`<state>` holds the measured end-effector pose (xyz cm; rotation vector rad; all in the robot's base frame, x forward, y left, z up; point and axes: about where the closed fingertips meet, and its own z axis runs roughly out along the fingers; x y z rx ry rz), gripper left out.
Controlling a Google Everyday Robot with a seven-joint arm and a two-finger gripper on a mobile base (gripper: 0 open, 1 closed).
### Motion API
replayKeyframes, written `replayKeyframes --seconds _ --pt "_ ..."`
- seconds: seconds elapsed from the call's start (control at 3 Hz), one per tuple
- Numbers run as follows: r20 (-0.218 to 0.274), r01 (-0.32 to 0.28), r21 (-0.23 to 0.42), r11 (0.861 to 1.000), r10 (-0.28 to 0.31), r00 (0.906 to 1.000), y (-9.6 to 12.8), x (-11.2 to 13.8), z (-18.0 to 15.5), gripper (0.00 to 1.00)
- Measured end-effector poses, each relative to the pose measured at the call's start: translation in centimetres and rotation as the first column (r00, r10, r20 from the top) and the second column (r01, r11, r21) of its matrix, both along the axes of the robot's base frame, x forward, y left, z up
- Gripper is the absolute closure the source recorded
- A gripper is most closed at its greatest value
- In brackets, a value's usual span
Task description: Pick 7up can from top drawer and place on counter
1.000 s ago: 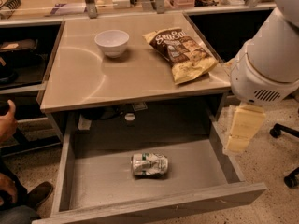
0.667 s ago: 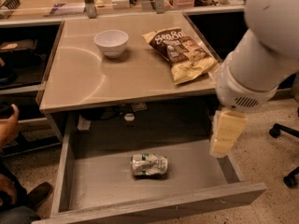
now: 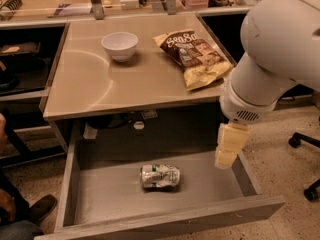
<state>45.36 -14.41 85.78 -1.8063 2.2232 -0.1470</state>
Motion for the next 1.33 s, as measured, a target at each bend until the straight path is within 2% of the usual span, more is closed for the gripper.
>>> replayKeyframes --seconds 0.33,0.67,1.0,1.33 --pt "-0.047 -0.006 0.013 1.0 0.007 0.9989 2.2 -0.8 -3.1 0.0" --pt "-0.104 0.002 0.039 0.999 0.002 0.9945 5.0 -0.5 -6.9 0.0" --pt "-0.173 0.003 0.063 0.998 0.008 0.9849 7.6 -0.5 -10.3 0.0" --pt "-0.178 0.005 0.064 0.998 0.006 0.9841 7.6 -0.5 -10.5 0.0"
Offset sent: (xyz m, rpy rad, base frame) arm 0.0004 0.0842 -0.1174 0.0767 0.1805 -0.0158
